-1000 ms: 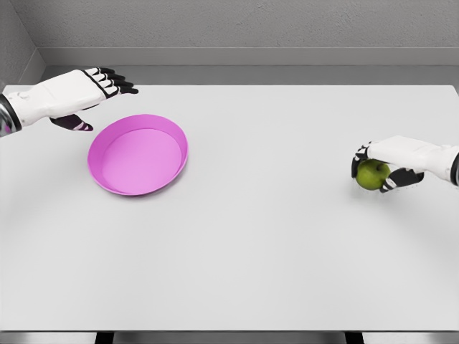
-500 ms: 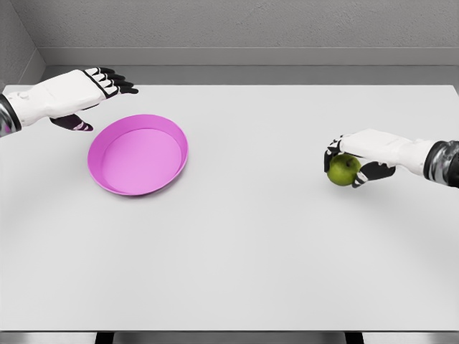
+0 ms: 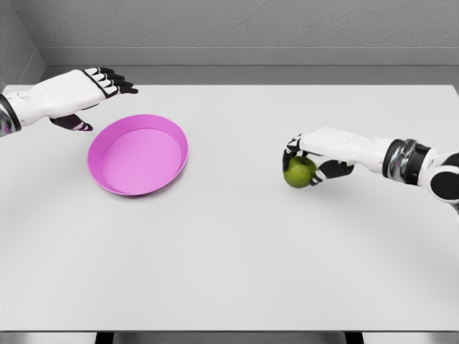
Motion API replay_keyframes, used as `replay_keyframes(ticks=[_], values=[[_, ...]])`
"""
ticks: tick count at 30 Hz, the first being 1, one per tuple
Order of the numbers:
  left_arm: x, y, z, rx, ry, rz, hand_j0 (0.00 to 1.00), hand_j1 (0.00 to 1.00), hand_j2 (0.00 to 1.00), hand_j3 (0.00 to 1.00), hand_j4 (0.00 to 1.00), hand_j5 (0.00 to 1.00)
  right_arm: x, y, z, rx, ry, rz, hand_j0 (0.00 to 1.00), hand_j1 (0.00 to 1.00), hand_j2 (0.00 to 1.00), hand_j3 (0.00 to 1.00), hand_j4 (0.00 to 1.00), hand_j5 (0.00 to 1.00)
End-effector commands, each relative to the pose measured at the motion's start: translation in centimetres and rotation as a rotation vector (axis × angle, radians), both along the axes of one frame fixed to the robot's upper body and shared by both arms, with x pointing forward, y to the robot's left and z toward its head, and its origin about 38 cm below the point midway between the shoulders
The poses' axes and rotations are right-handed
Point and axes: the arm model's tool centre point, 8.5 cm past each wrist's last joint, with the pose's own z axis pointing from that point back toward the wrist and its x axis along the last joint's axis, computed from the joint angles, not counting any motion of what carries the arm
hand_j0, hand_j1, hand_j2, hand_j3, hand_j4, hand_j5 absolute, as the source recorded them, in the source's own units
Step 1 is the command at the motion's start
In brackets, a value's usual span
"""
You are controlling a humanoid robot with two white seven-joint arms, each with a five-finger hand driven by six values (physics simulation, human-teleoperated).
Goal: Put the apple on the plate with both arms
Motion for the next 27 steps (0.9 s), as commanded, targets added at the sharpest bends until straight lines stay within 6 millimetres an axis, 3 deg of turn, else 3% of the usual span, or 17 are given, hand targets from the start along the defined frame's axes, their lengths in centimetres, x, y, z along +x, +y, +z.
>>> replay_keyframes(ticks=[1, 7, 8, 9, 11, 14, 17, 19, 27], values=[[0.0, 0.1, 0.1, -0.006, -0.001, 0.002, 1.0, 1.0, 1.0, 1.0, 1.0, 1.0, -0.2, 1.2, -0.5, 0.019, 0.015, 0.022, 0.46, 0.46, 0.46, 0.46, 0.46, 0.46], [0.0, 0.0, 0.1, -0.007, -0.001, 0.001, 1.0, 1.0, 1.0, 1.0, 1.0, 1.0, -0.2, 2.7, -0.7, 0.023, 0.019, 0.055, 0.48, 0.48, 0.48, 0.48, 0.48, 0.48], [0.0, 0.0, 0.1, -0.008, 0.0, 0.001, 1.0, 1.0, 1.0, 1.0, 1.0, 1.0, -0.1, 2.4, -0.6, 0.02, 0.021, 0.039, 0.86, 0.86, 0.86, 0.86, 0.86, 0.86], [0.0, 0.0, 0.1, -0.007, -0.001, 0.001, 1.0, 1.0, 1.0, 1.0, 1.0, 1.0, 0.2, 1.9, 0.0, 0.013, 0.004, 0.03, 1.0, 1.0, 1.0, 1.0, 1.0, 1.0], [0.0, 0.0, 0.1, -0.008, -0.001, 0.001, 1.0, 1.0, 1.0, 1.0, 1.0, 1.0, 0.6, -0.6, 1.4, -0.031, -0.033, -0.008, 1.0, 1.0, 1.0, 1.0, 1.0, 1.0], [-0.1, 0.1, 0.2, -0.008, -0.003, 0.002, 1.0, 1.0, 1.0, 1.0, 1.0, 1.0, 0.8, -6.7, 6.2, -0.078, -0.15, -0.102, 1.0, 1.0, 1.0, 1.0, 1.0, 1.0], [0.0, 0.1, 0.2, -0.007, -0.002, 0.003, 1.0, 1.0, 1.0, 1.0, 1.0, 1.0, -0.1, -10.3, 7.7, -0.116, -0.187, -0.146, 1.0, 1.0, 1.0, 1.0, 1.0, 1.0], [-0.1, 0.2, 0.3, -0.006, -0.004, 0.003, 1.0, 1.0, 1.0, 1.0, 1.0, 1.0, -0.8, -12.0, 7.6, -0.12, -0.192, -0.158, 1.0, 1.0, 1.0, 1.0, 1.0, 1.0], [-0.4, -1.3, 0.3, 0.005, 0.011, -0.038, 1.0, 1.0, 1.0, 1.0, 1.0, 1.0, -1.7, -12.6, 6.1, -0.114, -0.16, -0.162, 1.0, 1.0, 1.0, 1.0, 1.0, 1.0]])
